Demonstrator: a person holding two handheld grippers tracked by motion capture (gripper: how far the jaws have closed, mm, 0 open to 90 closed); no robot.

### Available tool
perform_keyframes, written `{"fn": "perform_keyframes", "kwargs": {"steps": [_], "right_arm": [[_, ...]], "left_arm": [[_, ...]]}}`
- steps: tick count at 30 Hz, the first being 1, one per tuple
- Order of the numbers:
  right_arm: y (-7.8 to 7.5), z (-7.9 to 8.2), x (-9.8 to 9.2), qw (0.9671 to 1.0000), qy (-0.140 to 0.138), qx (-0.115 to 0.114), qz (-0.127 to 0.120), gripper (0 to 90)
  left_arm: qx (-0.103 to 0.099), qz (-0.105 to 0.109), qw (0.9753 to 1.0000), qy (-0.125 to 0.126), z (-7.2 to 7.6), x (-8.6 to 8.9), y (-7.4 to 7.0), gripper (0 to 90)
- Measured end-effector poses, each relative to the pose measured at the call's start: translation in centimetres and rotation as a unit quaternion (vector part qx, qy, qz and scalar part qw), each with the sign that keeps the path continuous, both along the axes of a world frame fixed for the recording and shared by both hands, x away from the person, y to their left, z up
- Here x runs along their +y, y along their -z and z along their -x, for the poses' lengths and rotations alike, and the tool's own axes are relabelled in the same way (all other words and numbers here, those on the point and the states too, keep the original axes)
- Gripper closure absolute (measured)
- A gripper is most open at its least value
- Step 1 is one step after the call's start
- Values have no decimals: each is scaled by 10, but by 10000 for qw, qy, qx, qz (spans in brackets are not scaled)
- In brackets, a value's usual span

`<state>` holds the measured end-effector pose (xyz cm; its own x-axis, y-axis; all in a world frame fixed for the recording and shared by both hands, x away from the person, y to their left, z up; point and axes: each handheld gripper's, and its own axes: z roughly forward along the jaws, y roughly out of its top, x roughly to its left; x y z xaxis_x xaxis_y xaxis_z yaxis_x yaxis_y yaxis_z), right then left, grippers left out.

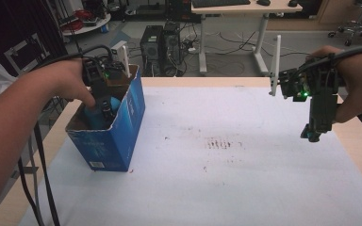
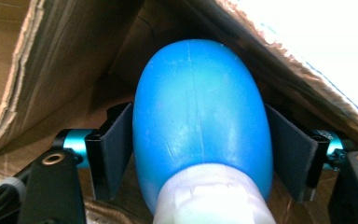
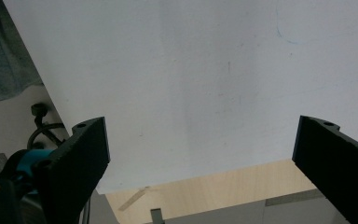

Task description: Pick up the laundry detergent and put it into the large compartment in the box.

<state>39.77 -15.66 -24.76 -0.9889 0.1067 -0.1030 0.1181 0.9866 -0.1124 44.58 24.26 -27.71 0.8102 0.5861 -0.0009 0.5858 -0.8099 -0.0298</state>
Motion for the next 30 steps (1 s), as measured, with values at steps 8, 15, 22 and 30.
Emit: {"fn": "perform_keyframes", "kwargs": {"steps": [8, 15, 22, 30], "right_arm": [[-2, 1, -2, 10000, 21, -12, -4, 29], [-2, 2, 1, 10000, -23, -11, -34, 29], [-3, 2, -1, 10000, 1, -7, -65, 29], [-3, 2, -1, 9999, -52, -7, -94, 29]], "left_arm": [[98, 60, 9999, -46, 2, 1, -13, 255], [13, 27, 10000, -64, 5, 1, -26, 232], [-60, 25, 9999, -123, 8, 5, -42, 198], [-71, 46, 9999, 79, 17, -3, -59, 163]]}}
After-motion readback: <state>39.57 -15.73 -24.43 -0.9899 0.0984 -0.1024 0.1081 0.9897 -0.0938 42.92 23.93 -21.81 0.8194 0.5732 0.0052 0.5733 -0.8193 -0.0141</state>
